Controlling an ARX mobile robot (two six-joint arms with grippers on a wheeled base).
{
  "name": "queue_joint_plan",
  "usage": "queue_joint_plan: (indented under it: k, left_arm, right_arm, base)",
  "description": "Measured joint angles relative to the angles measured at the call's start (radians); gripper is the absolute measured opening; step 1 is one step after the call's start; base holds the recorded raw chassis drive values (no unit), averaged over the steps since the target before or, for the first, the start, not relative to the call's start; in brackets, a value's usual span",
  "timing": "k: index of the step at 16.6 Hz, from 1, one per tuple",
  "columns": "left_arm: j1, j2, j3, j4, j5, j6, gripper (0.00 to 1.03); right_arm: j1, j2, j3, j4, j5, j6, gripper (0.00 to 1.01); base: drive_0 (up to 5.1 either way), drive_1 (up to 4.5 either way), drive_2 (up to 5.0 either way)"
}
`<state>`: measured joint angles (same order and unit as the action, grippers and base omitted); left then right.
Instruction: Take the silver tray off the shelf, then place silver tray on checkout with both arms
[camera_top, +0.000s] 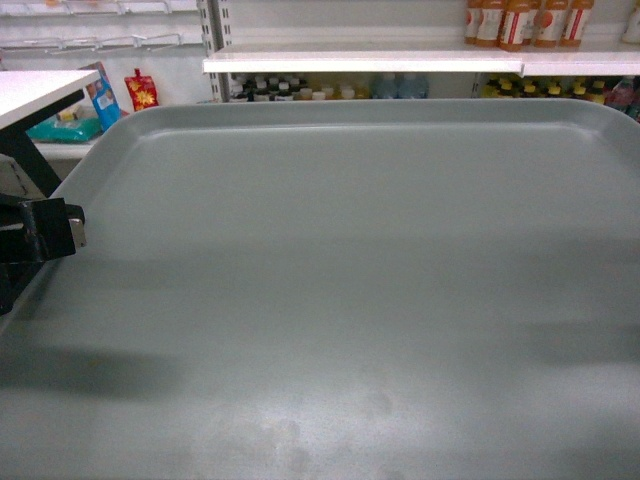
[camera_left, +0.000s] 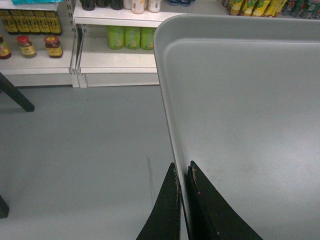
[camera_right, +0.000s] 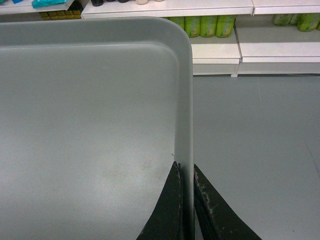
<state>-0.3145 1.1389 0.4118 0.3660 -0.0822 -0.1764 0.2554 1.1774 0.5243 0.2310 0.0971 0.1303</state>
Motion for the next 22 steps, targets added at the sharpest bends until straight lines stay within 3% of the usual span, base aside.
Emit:
queue_joint_plan:
  k: [13,22]
  left_arm:
    - [0.0,0.0,0.0,0.001,0.0,0.0,0.03]
    - [0.0,-0.005,0.0,-0.001,0.0,0.0,0.03]
  right_arm:
    - [0.0,0.0,0.0,0.001,0.0,0.0,0.03]
    - [0.0,-0.001,0.0,0.0,0.0,0.0,0.03]
  base:
    - [0.1,-4.02,4.3]
    - [0.0,0.0,0.0]
